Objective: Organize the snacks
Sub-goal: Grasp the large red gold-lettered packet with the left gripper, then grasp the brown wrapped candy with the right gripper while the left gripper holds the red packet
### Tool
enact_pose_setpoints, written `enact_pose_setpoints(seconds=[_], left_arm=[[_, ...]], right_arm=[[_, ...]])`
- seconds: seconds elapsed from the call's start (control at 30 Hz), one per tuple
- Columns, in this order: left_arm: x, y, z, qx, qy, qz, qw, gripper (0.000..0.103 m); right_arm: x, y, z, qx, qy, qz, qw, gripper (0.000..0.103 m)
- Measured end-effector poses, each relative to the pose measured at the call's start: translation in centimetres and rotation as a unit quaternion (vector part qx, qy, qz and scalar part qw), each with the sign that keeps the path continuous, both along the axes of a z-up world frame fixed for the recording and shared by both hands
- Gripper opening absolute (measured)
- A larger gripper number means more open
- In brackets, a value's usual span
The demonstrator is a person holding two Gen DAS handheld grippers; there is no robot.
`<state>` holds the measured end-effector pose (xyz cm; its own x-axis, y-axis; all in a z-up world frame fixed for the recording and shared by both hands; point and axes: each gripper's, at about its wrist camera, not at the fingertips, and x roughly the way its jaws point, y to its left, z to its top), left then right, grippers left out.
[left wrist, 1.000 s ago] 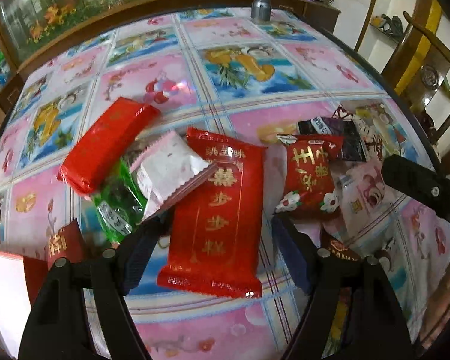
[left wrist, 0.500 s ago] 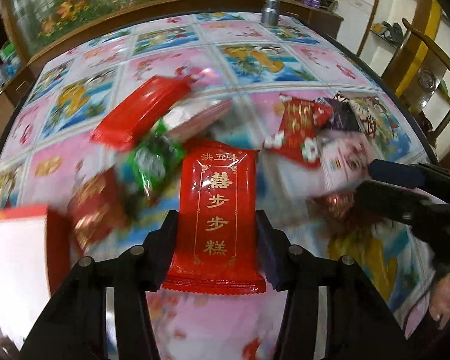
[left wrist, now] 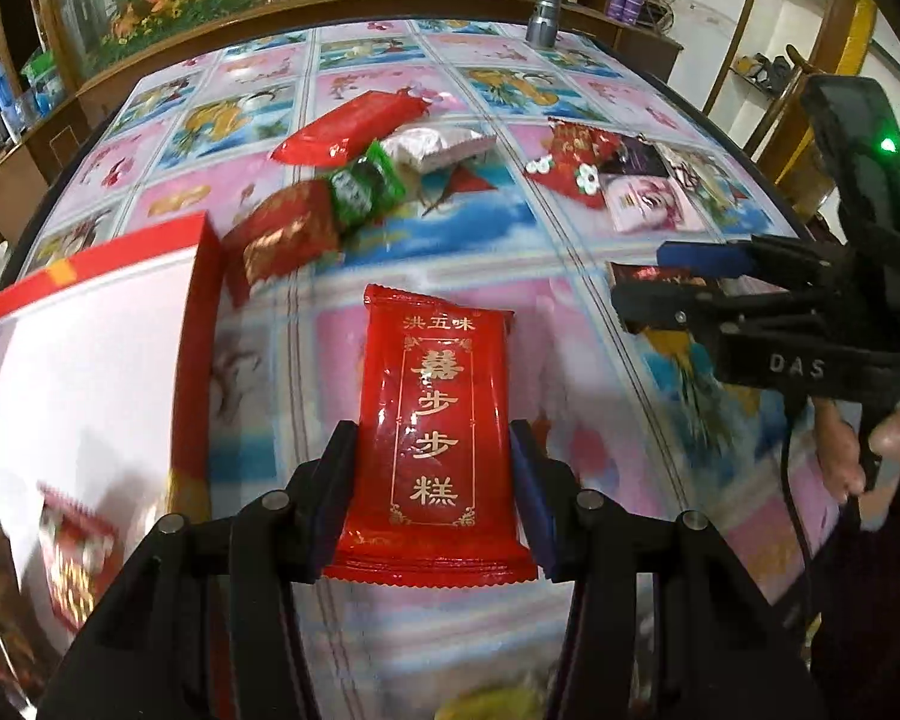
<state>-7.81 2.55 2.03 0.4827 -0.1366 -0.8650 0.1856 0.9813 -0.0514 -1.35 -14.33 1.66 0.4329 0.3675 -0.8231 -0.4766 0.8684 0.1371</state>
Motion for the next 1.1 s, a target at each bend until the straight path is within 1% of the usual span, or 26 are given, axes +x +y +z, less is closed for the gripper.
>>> enact_pose_setpoints(seconds=[0.17,0.23,0.3,0.33,0.57,0.67,0.77,0.83,0.87,0.9,0.93,0.97,1.0,1.03,1.07,1.1], left_arm=[[-1.4,0.7,-0.1,-0.013,0.004,0.003,0.9999,0.048],[-1.8,0.8,-0.3,-0.015,0.007,0.002,0.9999,0.048],[-2.1,1.0,-0.6,-0.020,0.009,-0.001,0.9998,0.048],[-2.2,1.1,-0.5,-0.020,0.007,-0.002,0.9998,0.048],[-2.9,1.3,-0.5,-0.032,0.005,-0.010,0.9994,0.048],[-3.1,1.5,-0.4,-0.040,0.004,-0.011,0.9991,0.048],[-3.5,1.4,-0.4,-0.047,0.004,-0.014,0.9988,0.048],[-3.8,1.3,-0.3,-0.049,0.002,-0.016,0.9987,0.048],[-4.0,1.3,-0.3,-0.049,0.000,-0.016,0.9987,0.048],[-4.1,1.4,-0.3,-0.050,-0.002,-0.014,0.9986,0.048],[-4.1,1.4,-0.3,-0.051,-0.005,-0.012,0.9986,0.048],[-4.2,1.6,-0.3,-0.052,-0.006,-0.011,0.9986,0.048],[-4.3,1.6,-0.3,-0.053,-0.007,-0.011,0.9985,0.047],[-4.4,1.7,-0.3,-0.055,-0.008,-0.011,0.9984,0.047],[-4.5,1.7,-0.3,-0.057,-0.009,-0.012,0.9982,0.047],[-4.6,1.6,-0.3,-0.060,-0.010,-0.015,0.9980,0.047]], right_arm=[[-1.7,0.8,0.0,-0.018,0.006,0.027,0.999,0.064],[-2.4,1.1,-0.1,-0.044,0.003,0.033,0.998,0.067],[-3.0,1.1,-0.2,-0.068,0.001,0.036,0.997,0.072],[-3.3,0.9,-0.3,-0.074,0.001,0.038,0.997,0.072],[-4.0,0.3,-0.3,-0.088,0.010,0.049,0.995,0.073],[-3.6,0.4,-0.2,-0.073,0.022,0.035,0.996,0.074],[-3.0,0.2,0.1,-0.019,0.040,0.013,0.999,0.074],[-2.8,0.0,0.2,0.004,0.044,-0.003,0.999,0.070],[-2.7,-0.1,0.2,0.012,0.045,-0.010,0.999,0.061],[-2.5,-0.2,0.2,0.022,0.048,-0.017,0.998,0.048],[-2.5,-0.3,0.2,0.025,0.051,-0.021,0.998,0.041],[-2.4,-0.3,0.2,0.027,0.054,-0.026,0.998,0.028],[-2.4,-0.3,0.2,0.024,0.053,-0.030,0.998,0.020],[-2.4,-0.3,0.2,0.022,0.052,-0.032,0.998,0.017],[-2.5,-0.3,0.1,0.022,0.052,-0.033,0.998,0.009],[-2.4,-0.4,0.0,0.025,0.054,-0.037,0.998,0.006]])
